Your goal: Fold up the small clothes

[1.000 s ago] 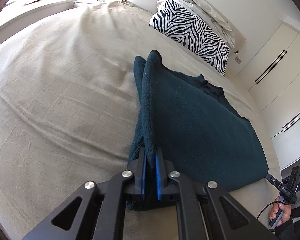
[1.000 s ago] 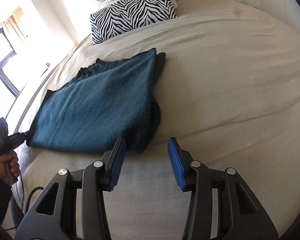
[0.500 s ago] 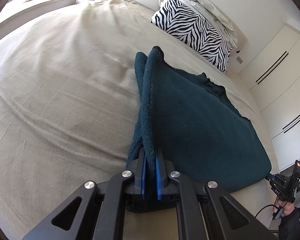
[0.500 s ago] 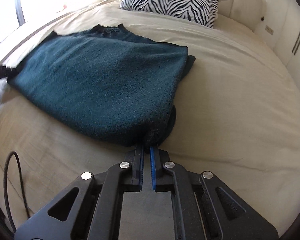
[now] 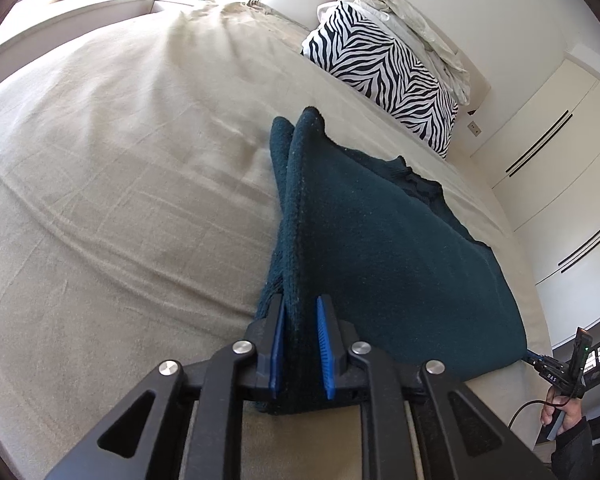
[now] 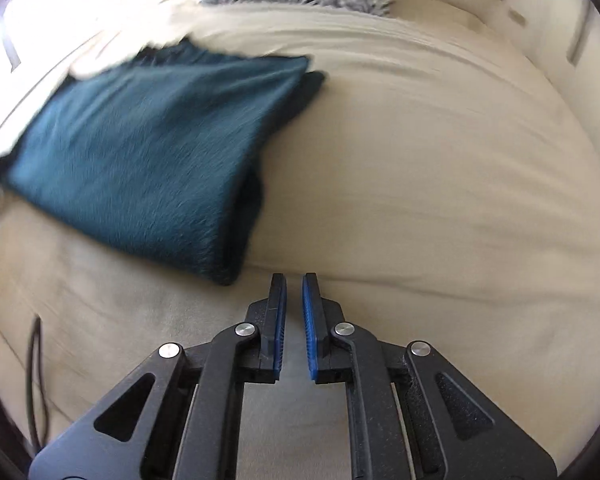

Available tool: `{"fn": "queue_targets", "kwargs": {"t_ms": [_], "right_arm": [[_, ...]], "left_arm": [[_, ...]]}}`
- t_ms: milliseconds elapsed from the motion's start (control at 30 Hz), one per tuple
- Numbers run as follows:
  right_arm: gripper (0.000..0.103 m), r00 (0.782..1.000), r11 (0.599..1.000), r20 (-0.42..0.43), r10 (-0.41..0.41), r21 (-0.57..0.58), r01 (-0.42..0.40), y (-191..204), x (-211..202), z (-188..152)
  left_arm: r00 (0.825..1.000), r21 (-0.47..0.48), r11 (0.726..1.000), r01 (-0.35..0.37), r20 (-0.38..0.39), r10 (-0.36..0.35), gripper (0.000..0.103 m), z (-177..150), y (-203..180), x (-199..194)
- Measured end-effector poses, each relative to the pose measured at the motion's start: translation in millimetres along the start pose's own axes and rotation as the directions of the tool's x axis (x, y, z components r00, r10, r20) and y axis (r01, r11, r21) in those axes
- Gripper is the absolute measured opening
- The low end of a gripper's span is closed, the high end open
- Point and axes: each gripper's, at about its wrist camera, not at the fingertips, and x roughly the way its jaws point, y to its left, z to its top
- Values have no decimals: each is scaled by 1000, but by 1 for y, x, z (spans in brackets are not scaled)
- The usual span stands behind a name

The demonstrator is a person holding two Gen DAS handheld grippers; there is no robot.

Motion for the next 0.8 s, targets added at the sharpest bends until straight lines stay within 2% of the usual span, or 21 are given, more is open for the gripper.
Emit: {"fn": "queue_targets", "kwargs": {"t_ms": [133,200,233,300,333,367,467,567,633,767,800], "right_arm": [[8,992,986,60,110,123,-116,-9,-12,1],[9,979,966,99,178,174,-193,-8,-13,3],[14,974,956,112,197,196,-217,-7,-13,4],[35,961,929,138,239,256,-268,-7,-7,6],[59,957,918,154,245,282,-280,-6,-4,6],[68,955,912,170,243,295,-285,-1,-5,2],[68,958,911,168,233,307,-275,9,4,3],[66,970,923,134,202,304,-235,18,16,6],[63,974,929,119,194,296,-221,25,24,9],[29,982,949,76,171,255,-185,37,40,15],[28,984,954,72,160,246,-173,39,42,14]], "left_arm": [[1000,14,1000,10,26,-10,26,2,-7,-4],[1000,21,1000,8,23,-9,26,1,-10,-1],[1000,22,1000,11,19,-12,26,0,-11,0],[1000,32,999,7,17,-7,26,-2,-13,2],[1000,38,999,-1,14,0,26,-2,-14,3],[1000,35,999,-1,9,1,26,-3,-13,4],[1000,17,1000,-4,11,4,24,0,-8,4],[1000,7,1000,-14,-2,14,11,0,-3,7],[1000,1,1000,-11,-13,11,8,-2,0,9],[1000,-28,1000,12,-26,-13,7,-3,5,10],[1000,-32,999,15,-27,-16,7,-3,6,9]]}}
